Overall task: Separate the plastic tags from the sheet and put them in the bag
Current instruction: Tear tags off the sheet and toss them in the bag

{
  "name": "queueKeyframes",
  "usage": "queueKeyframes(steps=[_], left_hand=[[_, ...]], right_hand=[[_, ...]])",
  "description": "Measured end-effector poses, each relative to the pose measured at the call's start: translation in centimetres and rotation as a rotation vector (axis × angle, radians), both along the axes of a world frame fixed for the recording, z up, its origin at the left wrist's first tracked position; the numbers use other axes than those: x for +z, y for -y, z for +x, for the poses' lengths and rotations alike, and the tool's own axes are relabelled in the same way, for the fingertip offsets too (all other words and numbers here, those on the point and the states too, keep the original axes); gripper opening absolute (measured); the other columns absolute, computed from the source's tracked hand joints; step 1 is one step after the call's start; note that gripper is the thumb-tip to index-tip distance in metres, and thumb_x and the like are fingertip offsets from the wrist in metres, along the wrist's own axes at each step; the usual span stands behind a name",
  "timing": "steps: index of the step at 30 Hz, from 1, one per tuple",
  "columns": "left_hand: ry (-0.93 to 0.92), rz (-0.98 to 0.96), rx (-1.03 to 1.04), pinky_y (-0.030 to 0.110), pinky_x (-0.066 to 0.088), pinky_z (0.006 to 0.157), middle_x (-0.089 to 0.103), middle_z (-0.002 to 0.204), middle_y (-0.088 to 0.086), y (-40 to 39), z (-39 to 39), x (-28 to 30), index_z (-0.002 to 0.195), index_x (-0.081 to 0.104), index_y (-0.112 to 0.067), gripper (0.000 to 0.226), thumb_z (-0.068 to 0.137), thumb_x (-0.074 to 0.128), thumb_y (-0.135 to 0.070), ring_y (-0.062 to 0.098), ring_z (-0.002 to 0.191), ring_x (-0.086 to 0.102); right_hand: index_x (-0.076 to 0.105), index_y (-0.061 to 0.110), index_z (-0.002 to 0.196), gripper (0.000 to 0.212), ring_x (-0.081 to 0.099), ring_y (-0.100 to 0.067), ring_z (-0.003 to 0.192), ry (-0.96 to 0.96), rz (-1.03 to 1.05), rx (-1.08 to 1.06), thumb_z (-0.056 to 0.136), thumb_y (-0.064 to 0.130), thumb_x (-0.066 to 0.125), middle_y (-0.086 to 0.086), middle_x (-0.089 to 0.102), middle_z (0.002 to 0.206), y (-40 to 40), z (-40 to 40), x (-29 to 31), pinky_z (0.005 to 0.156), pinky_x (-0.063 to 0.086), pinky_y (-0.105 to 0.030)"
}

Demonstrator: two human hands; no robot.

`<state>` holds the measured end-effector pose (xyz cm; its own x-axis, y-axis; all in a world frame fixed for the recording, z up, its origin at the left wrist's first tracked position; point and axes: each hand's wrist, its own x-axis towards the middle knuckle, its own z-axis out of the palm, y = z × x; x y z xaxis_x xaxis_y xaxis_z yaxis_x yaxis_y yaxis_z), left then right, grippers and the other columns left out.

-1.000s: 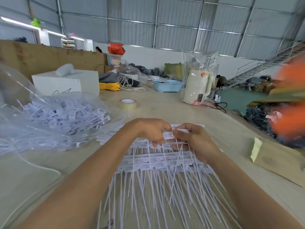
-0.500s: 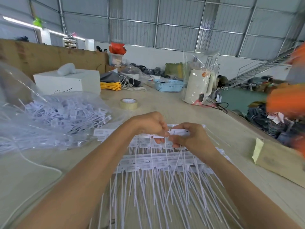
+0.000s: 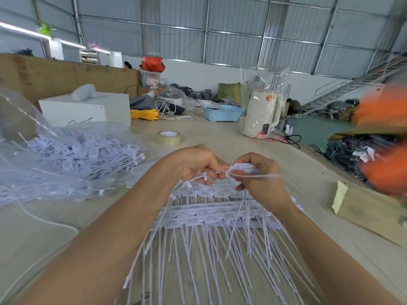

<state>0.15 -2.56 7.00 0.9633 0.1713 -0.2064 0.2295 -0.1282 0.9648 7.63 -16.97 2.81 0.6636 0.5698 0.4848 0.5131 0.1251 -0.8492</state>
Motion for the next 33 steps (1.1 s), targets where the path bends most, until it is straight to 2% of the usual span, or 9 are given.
queueKeyframes(steps=[3,5,9,12,18,23,26,29,33], left_hand=[[-0.069,-0.098,-0.155,0.013,0.032,0.039,0.045,0.046,0.003,-0.4,-0.8,0.7,0.066,0.055,-0.002,0.026,0.091,0.047,0.003,0.003,0.028,0.029],[-0.036,-0.091,-0.298,0.013,0.034,0.038,0.046,0.043,0.000,-0.6,-1.7,1.8,0.070,0.050,-0.002,0.018,0.086,0.049,0.006,0.003,0.030,0.030],[0.174,0.220,-0.254,0.021,0.043,0.046,0.063,0.054,0.006,-0.1,-2.2,3.1,0.078,0.056,-0.005,0.010,0.074,0.066,-0.004,0.015,0.046,0.050],[0.158,0.390,-0.205,0.025,0.050,0.059,0.068,0.068,0.009,1.1,-0.7,0.6,0.085,0.057,-0.007,0.008,0.087,0.062,-0.001,0.013,0.053,0.061],[-0.070,0.900,-0.238,0.030,0.047,0.083,0.062,0.107,0.001,0.6,1.9,-3.5,0.101,0.064,-0.016,0.012,0.092,0.059,-0.021,0.014,0.093,0.059],[-0.100,1.109,-0.160,0.029,0.040,0.083,0.049,0.130,0.007,1.4,1.6,-1.3,0.127,0.045,-0.015,0.032,0.098,0.044,-0.028,0.022,0.110,0.050],[0.084,0.790,-0.004,0.033,0.042,0.081,0.056,0.108,0.009,3.1,1.2,0.7,0.112,0.052,-0.012,0.040,0.098,0.038,-0.045,0.024,0.094,0.055],[0.038,0.367,-0.120,0.040,0.049,0.085,0.061,0.106,0.014,5.2,-0.1,1.3,0.124,0.050,-0.005,0.060,0.096,0.031,-0.055,0.028,0.091,0.065],[0.215,0.217,0.042,0.032,0.057,0.064,0.062,0.094,0.009,5.9,-2.5,-0.2,0.114,0.048,-0.005,0.038,0.100,0.036,-0.039,0.022,0.065,0.068]], right_hand=[[0.066,0.010,0.075,0.014,0.060,-0.015,0.050,-0.036,-0.043,-0.107,0.076,-0.002,0.073,-0.002,0.063,0.065,0.1,1.2,-0.3,0.044,0.051,-0.023],[0.065,0.003,0.084,0.010,0.057,-0.016,0.048,-0.238,0.043,-0.215,0.078,-0.002,0.070,-0.007,0.060,0.064,1.2,3.1,-0.4,0.044,0.047,-0.021],[0.056,-0.002,0.093,0.006,0.049,-0.007,0.040,-0.853,0.577,-0.109,0.088,0.000,0.058,-0.004,0.049,0.064,4.6,6.8,0.9,0.045,0.045,-0.013],[0.055,0.002,0.088,0.001,0.047,-0.006,0.036,-1.044,0.849,0.062,0.088,0.002,0.056,-0.003,0.050,0.062,5.2,7.4,1.8,0.045,0.047,-0.013],[0.054,0.006,0.080,0.010,0.051,-0.008,0.041,-0.979,0.535,0.264,0.071,0.003,0.060,-0.005,0.051,0.067,2.2,4.7,0.8,0.044,0.048,-0.012],[0.053,0.007,0.078,0.009,0.045,-0.009,0.038,-0.652,0.309,0.179,0.085,0.007,0.060,-0.003,0.048,0.048,0.9,2.8,0.9,0.040,0.039,-0.014],[0.056,0.006,0.081,0.008,0.049,-0.011,0.044,-0.536,0.417,0.099,0.087,0.001,0.058,-0.003,0.054,0.052,0.4,1.5,1.3,0.047,0.043,-0.018],[0.059,0.011,0.079,0.009,0.052,-0.011,0.048,-0.495,0.440,-0.034,0.085,0.007,0.065,0.000,0.057,0.056,-0.3,0.2,2.3,0.048,0.045,-0.022],[0.061,0.011,0.087,0.006,0.049,-0.015,0.048,-0.434,0.457,-0.148,0.086,0.014,0.066,-0.005,0.054,0.058,-2.4,-1.4,3.7,0.047,0.040,-0.021]])
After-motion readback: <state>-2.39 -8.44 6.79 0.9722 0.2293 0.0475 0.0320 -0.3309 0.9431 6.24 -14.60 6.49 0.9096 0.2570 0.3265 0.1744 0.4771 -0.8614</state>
